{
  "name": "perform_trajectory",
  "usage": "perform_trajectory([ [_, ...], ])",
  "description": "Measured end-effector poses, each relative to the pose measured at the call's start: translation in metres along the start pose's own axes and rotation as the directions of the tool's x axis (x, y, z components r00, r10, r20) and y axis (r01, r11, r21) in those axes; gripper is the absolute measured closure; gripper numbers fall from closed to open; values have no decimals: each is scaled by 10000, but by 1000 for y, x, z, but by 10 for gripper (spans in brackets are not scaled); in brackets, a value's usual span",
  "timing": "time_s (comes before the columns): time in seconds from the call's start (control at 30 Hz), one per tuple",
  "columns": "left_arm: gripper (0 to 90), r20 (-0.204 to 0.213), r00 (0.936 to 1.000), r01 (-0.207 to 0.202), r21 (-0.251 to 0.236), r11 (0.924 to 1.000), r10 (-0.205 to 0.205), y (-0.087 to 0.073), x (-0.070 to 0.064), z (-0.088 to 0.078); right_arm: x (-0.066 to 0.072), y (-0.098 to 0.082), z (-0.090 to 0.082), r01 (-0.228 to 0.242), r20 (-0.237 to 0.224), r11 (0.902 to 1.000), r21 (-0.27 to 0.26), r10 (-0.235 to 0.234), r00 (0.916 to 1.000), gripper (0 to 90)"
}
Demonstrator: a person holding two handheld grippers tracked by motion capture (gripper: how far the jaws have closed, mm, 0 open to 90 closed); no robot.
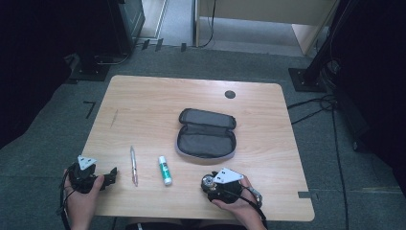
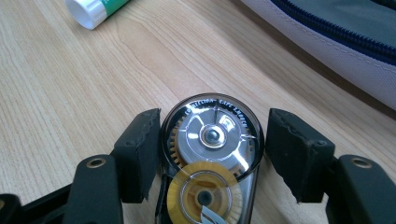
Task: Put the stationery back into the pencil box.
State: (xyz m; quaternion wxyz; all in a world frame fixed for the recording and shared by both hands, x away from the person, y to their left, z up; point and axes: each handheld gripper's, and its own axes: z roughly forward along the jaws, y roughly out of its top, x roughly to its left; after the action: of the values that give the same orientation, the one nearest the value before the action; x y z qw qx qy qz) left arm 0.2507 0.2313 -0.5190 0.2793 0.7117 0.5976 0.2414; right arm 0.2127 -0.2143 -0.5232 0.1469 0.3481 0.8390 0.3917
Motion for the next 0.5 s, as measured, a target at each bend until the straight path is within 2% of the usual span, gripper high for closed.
perform_trajectory([
  [0.27, 0, -3, 10000, -7, -1, 10000, 7, 0, 0, 0, 2, -1, 0, -72, 135, 10000, -26, 72, 9999, 357],
  [0.4, 0, -4, 10000, -8, -2, 10000, 8, 0, 0, 0, 2, -1, -1, -146, 212, 9999, -91, 148, 9997, 410],
  [0.5, 0, -6, 10000, -39, 18, 10000, 39, 0, 0, 0, 1, -2, -2, -86, 205, 9999, -101, 88, 9998, 413],
])
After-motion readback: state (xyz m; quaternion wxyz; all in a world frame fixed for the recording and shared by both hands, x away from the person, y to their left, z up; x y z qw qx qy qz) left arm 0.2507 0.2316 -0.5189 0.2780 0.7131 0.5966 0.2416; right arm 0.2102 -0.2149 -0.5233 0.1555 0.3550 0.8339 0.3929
